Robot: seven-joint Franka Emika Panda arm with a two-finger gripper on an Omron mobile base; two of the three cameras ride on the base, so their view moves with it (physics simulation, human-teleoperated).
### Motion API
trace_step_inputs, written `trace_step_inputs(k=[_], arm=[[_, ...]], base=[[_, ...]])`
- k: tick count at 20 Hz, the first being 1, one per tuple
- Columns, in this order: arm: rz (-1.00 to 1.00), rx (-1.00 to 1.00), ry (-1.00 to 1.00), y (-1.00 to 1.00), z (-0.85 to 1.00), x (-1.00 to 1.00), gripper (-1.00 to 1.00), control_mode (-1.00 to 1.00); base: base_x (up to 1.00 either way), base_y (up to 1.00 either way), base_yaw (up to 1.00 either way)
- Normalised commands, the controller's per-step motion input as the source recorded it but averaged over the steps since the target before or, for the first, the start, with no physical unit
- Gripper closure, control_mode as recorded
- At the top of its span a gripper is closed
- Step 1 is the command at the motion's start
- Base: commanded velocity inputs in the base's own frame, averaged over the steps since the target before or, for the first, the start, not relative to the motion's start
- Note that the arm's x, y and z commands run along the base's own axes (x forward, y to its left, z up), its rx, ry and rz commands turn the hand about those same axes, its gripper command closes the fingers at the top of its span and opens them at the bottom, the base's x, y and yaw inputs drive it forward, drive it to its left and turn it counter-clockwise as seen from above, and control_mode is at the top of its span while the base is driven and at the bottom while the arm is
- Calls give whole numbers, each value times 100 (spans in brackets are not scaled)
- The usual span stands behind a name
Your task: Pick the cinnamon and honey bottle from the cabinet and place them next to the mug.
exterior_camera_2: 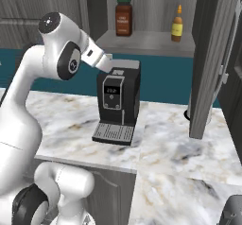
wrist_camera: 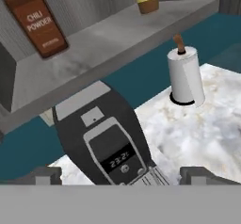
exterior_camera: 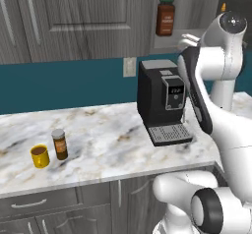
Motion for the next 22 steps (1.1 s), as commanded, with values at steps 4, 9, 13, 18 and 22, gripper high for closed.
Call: trace_step_inputs(k=[4,9,13,18,22], arm=[[0,-4,-27,-63,-16,73,-100,-100],[0,0,-10,-41,55,2,-100,-100],[0,0,12,-37,39,3,-100,-100],[0,-3,16,-22,3,33,-100,-100],[0,-12,2,-9,0,52,-100,-100]], base=[[0,0,0],[0,0,0],[0,0,0],[0,0,0],[0,0,0]])
